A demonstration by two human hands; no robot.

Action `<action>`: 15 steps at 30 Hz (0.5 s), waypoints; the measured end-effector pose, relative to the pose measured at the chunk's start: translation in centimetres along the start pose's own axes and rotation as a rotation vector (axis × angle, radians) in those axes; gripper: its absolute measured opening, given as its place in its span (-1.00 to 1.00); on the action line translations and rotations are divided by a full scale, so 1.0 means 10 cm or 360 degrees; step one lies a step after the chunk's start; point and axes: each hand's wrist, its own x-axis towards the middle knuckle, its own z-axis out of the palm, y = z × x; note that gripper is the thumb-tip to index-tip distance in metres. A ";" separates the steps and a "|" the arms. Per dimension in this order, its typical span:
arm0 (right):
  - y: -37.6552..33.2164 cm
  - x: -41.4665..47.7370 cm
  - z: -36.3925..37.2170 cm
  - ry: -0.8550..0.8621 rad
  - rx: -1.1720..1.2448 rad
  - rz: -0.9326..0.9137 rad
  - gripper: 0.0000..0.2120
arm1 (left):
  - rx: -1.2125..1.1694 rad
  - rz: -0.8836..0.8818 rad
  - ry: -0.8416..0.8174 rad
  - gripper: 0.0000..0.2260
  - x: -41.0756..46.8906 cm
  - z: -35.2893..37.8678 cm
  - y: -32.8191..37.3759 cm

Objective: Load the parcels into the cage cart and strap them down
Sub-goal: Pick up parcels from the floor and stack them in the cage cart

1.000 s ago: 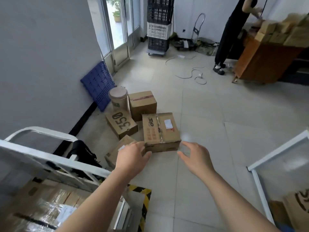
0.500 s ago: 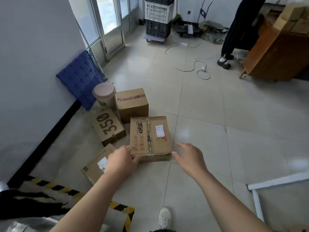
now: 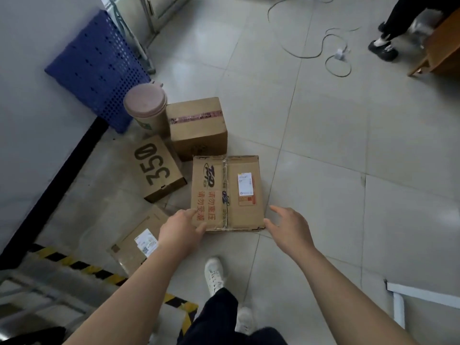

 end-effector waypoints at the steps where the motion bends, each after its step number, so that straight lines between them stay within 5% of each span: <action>1: 0.02 0.17 0.06 -0.0012 0.0009 0.0019 -0.54 | 0.0011 -0.0004 -0.0024 -0.45 0.20 0.07 0.00; 15: 1.06 2.58 2.05 -0.0226 0.0084 0.0253 -0.42 | -0.0087 -0.0374 -0.0329 -0.38 2.63 2.00 -0.63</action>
